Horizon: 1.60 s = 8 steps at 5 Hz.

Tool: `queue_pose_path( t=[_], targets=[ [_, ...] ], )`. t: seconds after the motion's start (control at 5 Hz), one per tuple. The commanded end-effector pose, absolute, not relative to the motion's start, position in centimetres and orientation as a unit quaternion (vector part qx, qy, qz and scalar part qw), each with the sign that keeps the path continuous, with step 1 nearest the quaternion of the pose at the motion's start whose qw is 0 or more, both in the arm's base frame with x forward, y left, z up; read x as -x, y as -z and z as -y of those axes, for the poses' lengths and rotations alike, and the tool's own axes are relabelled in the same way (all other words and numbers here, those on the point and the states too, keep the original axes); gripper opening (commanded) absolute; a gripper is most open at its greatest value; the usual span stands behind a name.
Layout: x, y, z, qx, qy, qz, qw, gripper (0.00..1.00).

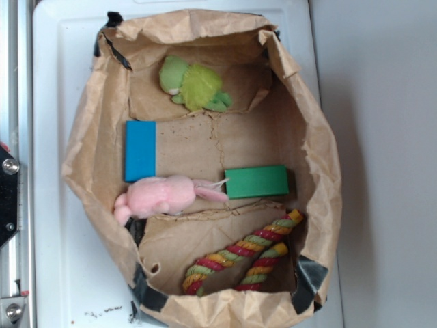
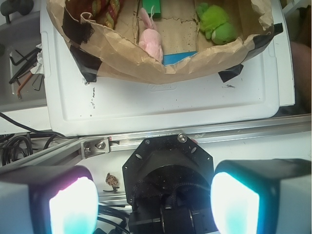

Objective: Grab the green animal.

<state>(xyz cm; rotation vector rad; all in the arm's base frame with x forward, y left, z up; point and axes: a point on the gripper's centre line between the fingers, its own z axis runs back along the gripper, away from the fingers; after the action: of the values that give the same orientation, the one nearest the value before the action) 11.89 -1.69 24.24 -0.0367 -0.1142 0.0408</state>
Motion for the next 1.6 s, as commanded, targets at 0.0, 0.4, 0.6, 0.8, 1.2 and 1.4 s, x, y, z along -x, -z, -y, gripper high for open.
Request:
queue_pose_path(
  t=[0.0,0.4,0.6,0.8,1.2,1.4],
  targets=[
    [-11.9,-24.2,1.7,0.018,-0.02,0.057,0.998,1.0],
    [-18.6,-23.2,0.2,0.003,-0.011,0.101,0.995,1.0],
    [-20.7,-22.3,-0.6,-0.007,0.029,0.122,0.992,1.0],
    [-23.0,-20.0,-1.3,-0.026,0.082,0.14,0.986,1.0],
    [-26.3,-17.0,-3.3,-0.025,0.118,0.135,0.984,1.0],
    [-27.8,-16.1,-4.1,-0.016,0.127,0.127,0.984,1.0]
  ],
)
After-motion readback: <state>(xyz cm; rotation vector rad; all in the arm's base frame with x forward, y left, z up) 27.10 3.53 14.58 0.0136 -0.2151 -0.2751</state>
